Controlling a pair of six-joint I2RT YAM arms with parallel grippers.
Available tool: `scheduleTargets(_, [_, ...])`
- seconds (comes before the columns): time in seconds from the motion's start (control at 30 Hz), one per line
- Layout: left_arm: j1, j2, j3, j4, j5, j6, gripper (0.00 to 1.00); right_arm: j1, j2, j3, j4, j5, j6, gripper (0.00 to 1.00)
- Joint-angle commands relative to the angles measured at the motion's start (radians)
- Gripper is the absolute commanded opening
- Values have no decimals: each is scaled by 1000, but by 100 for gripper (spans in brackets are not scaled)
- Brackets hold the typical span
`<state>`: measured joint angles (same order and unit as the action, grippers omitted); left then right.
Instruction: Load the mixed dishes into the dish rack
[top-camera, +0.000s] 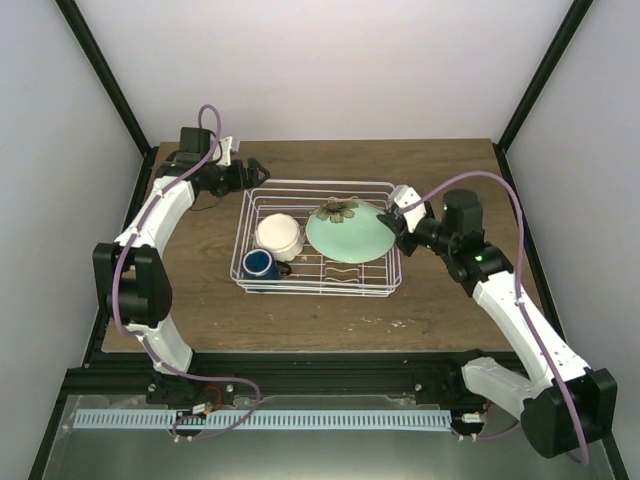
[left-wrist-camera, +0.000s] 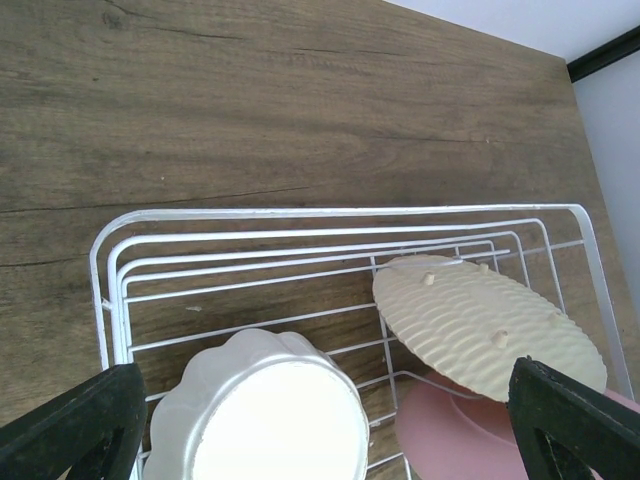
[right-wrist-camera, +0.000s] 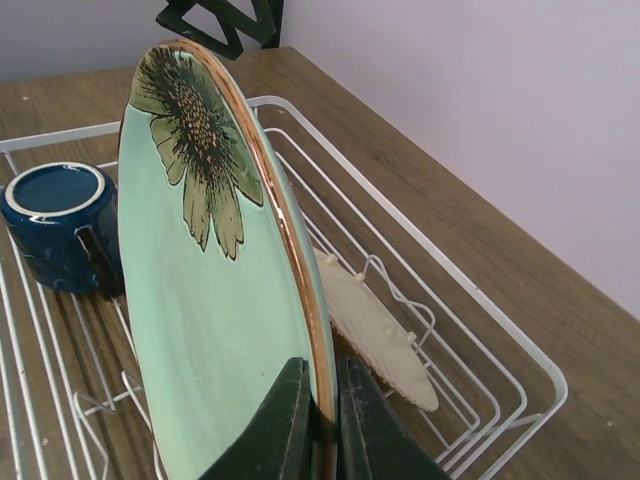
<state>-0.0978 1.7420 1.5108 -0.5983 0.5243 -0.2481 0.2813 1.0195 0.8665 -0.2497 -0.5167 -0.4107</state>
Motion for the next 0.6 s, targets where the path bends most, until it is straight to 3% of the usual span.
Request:
scheduleTargets(0.0, [3,6,15,20,2,-7,100,35,-49,-7,180,130,-52,1])
scheduleTargets(0.57, [3,-2,11,16,1,-12,100,209,-73,-130,288,371,-221,1])
